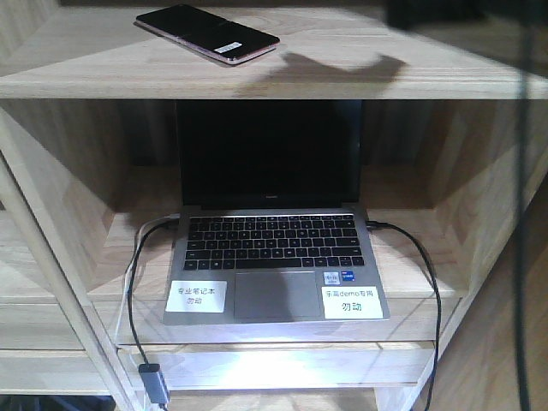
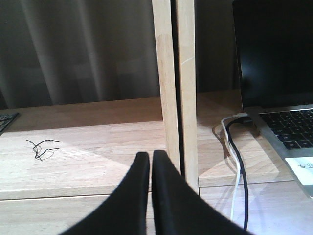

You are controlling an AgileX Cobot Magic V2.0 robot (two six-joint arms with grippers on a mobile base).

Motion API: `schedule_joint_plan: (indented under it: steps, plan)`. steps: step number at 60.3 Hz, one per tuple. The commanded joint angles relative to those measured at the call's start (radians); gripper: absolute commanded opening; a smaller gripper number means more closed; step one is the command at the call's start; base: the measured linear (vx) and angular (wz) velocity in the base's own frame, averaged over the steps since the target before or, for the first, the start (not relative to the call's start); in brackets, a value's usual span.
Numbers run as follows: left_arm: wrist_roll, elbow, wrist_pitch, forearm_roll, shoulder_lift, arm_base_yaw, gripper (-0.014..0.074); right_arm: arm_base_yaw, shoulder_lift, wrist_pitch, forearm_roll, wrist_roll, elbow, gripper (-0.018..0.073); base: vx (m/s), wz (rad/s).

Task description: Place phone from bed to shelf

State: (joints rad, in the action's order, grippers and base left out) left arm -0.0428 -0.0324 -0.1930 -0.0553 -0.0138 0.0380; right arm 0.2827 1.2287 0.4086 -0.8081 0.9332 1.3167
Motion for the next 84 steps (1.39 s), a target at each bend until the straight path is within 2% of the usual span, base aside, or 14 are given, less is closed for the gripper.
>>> schedule_joint_plan:
  steps: [1,25,44,61,84]
  plan:
    - [0.004,0.026,0.071,0.005,-0.011,0.000,0.0001,-0.003,-0.120,-0.102,-0.055,0.017,-0.102,-0.0003,0.00,0.00]
    - [0.004,0.026,0.071,0.005,-0.011,0.000,0.0001,-0.003,-0.569,-0.329,-0.112,0.020,-0.676,-0.0003,0.00,0.00]
    - [0.004,0.026,0.071,0.005,-0.011,0.000,0.0001,-0.003,-0.941,-0.343,-0.147,0.012,-0.988,-0.0003,0.00,0.00]
    - [0.004,0.026,0.071,0.005,-0.011,0.000,0.0001,-0.003,-1.078,-0.338,-0.196,0.012,-1.116,-0.0003,0.00,0.00]
    - [0.004,0.026,0.071,0.005,-0.011,0.000,0.0001,-0.003,-1.081,-0.339,-0.196,0.012,-1.120,-0.0003,0.00,0.00]
